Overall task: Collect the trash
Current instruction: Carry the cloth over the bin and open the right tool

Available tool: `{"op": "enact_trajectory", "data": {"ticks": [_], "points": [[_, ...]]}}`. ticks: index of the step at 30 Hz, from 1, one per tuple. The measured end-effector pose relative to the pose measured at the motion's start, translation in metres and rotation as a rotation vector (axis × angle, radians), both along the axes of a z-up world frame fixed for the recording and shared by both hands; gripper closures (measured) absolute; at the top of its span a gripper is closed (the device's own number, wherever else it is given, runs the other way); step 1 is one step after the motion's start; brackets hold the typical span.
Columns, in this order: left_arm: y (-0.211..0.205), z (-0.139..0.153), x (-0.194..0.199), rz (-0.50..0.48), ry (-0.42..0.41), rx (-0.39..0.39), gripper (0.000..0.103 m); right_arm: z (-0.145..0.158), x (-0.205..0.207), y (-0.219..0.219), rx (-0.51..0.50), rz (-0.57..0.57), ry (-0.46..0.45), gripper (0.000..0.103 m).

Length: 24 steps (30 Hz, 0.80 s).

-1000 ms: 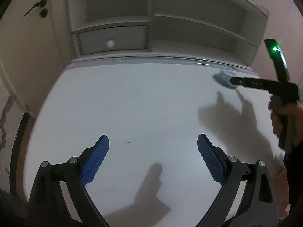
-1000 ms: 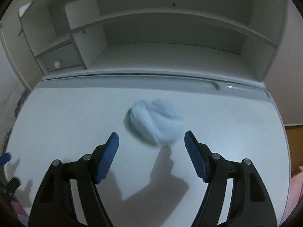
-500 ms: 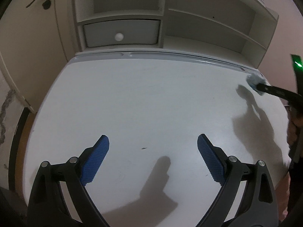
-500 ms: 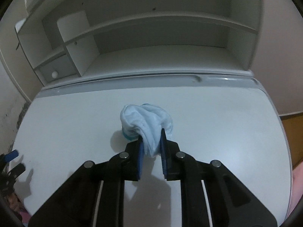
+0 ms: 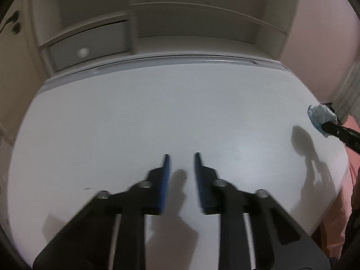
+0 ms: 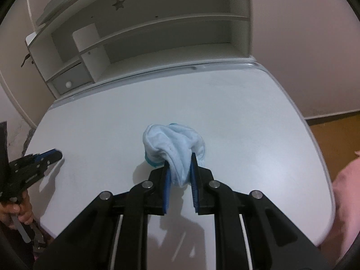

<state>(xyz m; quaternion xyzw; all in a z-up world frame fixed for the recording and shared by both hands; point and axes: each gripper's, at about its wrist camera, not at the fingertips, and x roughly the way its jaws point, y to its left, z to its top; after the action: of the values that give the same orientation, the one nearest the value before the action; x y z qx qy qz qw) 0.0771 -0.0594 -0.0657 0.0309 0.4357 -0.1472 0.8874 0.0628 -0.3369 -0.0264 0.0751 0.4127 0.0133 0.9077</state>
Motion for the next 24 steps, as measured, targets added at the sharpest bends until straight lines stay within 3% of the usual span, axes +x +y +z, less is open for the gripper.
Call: {"op": "enact_trajectory", "data": {"ticks": [1, 2, 10, 16, 24], "points": [[-0.013, 0.000, -0.001, -0.028, -0.002, 0.013, 0.101, 0.000, -0.007, -0.005, -0.002, -0.016, -0.001, 0.087], [-0.026, -0.001, -0.003, -0.050, -0.005, 0.029, 0.103, 0.000, -0.015, -0.012, -0.003, -0.034, 0.000, 0.087], [-0.125, -0.006, -0.025, -0.228, -0.005, 0.046, 0.103, 0.006, -0.092, -0.077, -0.012, -0.209, -0.014, 0.087], [-0.204, 0.005, -0.066, -0.411, -0.027, -0.002, 0.103, 0.006, -0.161, -0.137, -0.012, -0.365, -0.019, 0.087], [-0.317, 0.003, -0.143, -0.707, -0.025, -0.044, 0.103, -0.019, -0.250, -0.203, 0.014, -0.570, 0.036, 0.087]]}}
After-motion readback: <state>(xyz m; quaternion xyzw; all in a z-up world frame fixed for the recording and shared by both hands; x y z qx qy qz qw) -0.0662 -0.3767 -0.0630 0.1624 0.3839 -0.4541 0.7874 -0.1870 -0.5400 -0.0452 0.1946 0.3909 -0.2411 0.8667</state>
